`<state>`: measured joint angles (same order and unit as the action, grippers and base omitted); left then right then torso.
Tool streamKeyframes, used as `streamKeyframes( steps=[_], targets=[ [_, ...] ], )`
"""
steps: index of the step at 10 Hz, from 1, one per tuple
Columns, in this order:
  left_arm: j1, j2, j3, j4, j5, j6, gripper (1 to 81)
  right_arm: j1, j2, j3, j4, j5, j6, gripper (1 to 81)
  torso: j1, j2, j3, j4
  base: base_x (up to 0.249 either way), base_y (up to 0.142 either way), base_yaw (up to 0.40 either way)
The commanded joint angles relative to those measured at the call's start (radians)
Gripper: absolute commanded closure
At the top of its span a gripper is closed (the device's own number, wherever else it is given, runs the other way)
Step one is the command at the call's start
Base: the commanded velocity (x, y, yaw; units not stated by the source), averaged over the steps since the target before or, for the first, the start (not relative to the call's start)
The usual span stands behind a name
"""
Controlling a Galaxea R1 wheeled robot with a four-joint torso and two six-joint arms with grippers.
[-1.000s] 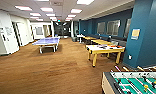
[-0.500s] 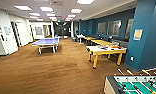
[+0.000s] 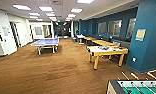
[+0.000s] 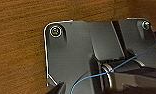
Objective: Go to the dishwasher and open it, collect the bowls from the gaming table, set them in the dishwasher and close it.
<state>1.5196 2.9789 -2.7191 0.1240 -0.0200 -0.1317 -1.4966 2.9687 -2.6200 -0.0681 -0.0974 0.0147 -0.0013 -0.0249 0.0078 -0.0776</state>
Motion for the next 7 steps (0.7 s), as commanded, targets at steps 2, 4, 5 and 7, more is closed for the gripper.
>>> streamKeyframes(
  steps=[2, 4, 5, 7],
  targets=[
    [-0.058, -0.007, -0.004, -0.003, 0.049, 0.003, 1.0, 0.064, -0.001, 0.003, -0.004, -0.051, -0.004, 1.0, 0.001, 0.000, 0.000, 0.000, 0.186, 0.063, 0.000],
    [-0.058, -0.007, -0.004, -0.003, 0.049, 0.003, 1.0, 0.064, -0.001, 0.005, -0.004, -0.051, -0.004, 1.0, 0.001, 0.000, 0.000, 0.000, 0.184, 0.063, 0.000],
    [-0.058, -0.007, -0.004, -0.003, 0.049, 0.003, 1.0, 0.064, -0.001, 0.005, -0.004, -0.051, -0.004, 1.0, 0.001, 0.000, 0.000, 0.000, 0.180, 0.063, 0.000],
    [-0.058, -0.009, -0.004, -0.003, 0.049, 0.003, 1.0, 0.064, 0.000, 0.005, -0.004, -0.051, -0.004, 1.0, 0.001, 0.000, 0.000, 0.000, 0.178, 0.031, 0.000]
  ],
)
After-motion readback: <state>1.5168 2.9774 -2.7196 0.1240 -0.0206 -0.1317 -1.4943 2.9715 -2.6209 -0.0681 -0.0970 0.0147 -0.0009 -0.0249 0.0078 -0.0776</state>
